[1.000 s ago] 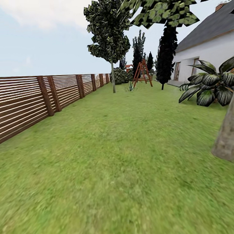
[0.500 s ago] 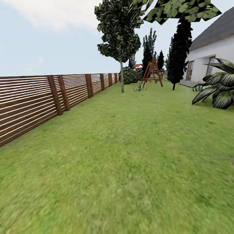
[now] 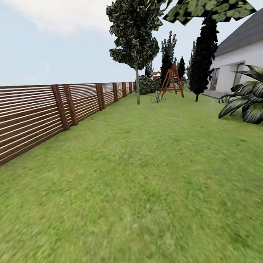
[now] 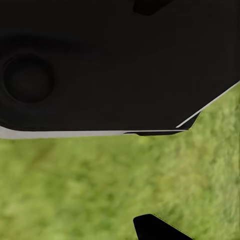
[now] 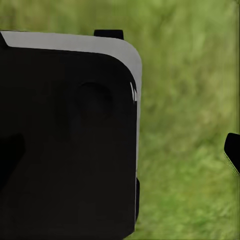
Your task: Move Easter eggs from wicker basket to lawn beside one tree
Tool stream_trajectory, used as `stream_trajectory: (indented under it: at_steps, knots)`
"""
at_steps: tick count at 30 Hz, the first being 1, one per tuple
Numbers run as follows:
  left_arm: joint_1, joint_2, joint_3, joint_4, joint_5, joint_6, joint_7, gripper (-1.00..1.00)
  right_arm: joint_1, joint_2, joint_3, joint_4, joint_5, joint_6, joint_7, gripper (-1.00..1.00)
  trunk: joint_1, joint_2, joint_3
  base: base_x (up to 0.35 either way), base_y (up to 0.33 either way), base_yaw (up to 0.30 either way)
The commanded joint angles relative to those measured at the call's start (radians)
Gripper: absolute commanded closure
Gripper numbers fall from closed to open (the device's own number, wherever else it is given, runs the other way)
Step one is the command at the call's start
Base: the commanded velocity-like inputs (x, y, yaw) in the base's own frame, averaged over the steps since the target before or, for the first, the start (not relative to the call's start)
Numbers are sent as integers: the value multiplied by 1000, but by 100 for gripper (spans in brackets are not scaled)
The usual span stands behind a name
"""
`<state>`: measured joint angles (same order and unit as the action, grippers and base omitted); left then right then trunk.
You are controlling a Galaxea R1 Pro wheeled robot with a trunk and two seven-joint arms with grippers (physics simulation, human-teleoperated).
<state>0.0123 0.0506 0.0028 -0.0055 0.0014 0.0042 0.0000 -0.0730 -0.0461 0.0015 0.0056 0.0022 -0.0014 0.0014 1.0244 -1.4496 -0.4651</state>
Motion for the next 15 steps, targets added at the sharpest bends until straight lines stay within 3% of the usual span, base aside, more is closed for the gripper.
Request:
stream_trajectory:
  at_steps: [1,15]
  knots:
    - [0,0,0,-1,0,0,0,-100,-1,0,0,1,0,0,0,-100,1,0,-1,330,0,0]
    - [0,0,0,-1,0,0,0,-100,-1,0,2,1,1,0,0,-100,1,0,-1,330,0,0]
